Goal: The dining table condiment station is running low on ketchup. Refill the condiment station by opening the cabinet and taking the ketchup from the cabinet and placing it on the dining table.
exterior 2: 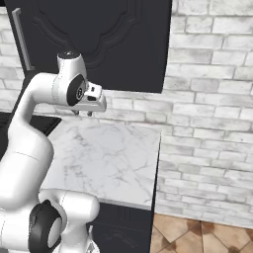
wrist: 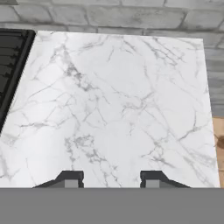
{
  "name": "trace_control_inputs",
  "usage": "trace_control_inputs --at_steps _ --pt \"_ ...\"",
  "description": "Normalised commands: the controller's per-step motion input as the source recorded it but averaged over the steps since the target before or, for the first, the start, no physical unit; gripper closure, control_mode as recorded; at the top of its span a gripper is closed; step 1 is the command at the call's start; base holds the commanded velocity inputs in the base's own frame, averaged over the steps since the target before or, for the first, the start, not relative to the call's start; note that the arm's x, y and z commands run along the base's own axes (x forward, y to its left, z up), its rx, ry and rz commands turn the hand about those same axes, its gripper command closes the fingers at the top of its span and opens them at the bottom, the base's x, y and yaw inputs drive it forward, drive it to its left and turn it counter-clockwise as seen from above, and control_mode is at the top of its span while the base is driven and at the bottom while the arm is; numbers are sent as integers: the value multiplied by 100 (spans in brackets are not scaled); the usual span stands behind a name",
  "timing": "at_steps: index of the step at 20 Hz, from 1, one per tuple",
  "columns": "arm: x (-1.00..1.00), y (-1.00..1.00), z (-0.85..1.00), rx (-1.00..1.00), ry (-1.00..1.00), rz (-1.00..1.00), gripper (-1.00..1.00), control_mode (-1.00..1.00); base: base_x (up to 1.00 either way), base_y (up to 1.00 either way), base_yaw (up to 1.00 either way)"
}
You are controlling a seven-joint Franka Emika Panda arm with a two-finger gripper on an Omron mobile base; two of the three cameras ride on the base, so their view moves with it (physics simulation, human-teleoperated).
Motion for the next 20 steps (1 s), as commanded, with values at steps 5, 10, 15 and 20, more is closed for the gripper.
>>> trace_control_inputs --at_steps 5,10,15,20 --pt "-6 5 1 0 -9 0 -100 -100 0 0 0" --pt "-29 6 7 -1 -23 0 -100 -100 0 0 0" --pt "-31 18 20 -5 -33 2 -100 -100 0 0 0" --pt "-11 32 32 -9 -39 1 -100 -100 0 0 0"
